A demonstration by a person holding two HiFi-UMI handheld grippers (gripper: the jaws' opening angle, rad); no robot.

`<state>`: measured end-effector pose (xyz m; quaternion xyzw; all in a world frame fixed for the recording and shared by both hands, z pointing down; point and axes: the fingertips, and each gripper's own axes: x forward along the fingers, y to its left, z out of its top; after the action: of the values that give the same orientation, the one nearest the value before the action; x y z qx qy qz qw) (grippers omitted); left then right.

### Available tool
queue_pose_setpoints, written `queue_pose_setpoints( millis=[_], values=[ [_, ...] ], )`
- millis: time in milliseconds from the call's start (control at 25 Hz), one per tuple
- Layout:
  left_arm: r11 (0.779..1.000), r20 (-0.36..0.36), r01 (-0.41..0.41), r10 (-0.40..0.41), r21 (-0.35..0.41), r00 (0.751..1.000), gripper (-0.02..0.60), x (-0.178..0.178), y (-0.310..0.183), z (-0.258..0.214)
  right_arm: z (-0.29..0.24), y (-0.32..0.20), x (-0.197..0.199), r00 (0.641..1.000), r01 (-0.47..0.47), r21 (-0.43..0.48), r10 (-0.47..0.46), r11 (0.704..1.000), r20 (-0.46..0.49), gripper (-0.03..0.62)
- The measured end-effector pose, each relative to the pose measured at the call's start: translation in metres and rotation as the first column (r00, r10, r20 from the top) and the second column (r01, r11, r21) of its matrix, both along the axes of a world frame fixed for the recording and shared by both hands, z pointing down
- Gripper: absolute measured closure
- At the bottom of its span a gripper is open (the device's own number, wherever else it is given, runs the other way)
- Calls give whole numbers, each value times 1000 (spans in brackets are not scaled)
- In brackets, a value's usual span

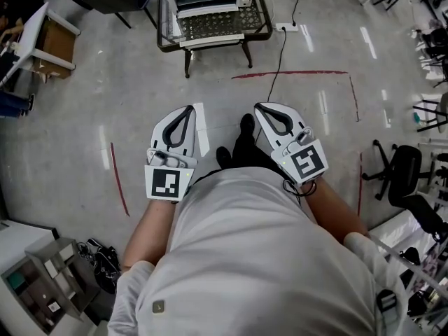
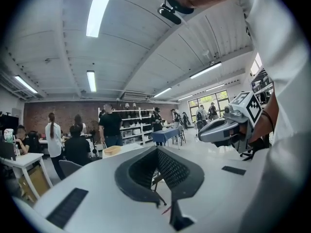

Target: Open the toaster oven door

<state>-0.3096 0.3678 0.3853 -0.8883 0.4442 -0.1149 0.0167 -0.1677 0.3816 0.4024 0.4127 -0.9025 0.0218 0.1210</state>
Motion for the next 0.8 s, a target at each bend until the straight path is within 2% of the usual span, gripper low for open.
queue_pose_setpoints(
  millis=[200,800],
  values=[
    [1000,1,-10,10,-24,1000,565,1,2,5,7,4,0,1000,9,-11,-9,1000,-11,576],
    [999,-1,-33,33,-23,999,565,5,-6,7,13,-1,-2,999,14,-5,-14,1000,-29,576]
  ],
)
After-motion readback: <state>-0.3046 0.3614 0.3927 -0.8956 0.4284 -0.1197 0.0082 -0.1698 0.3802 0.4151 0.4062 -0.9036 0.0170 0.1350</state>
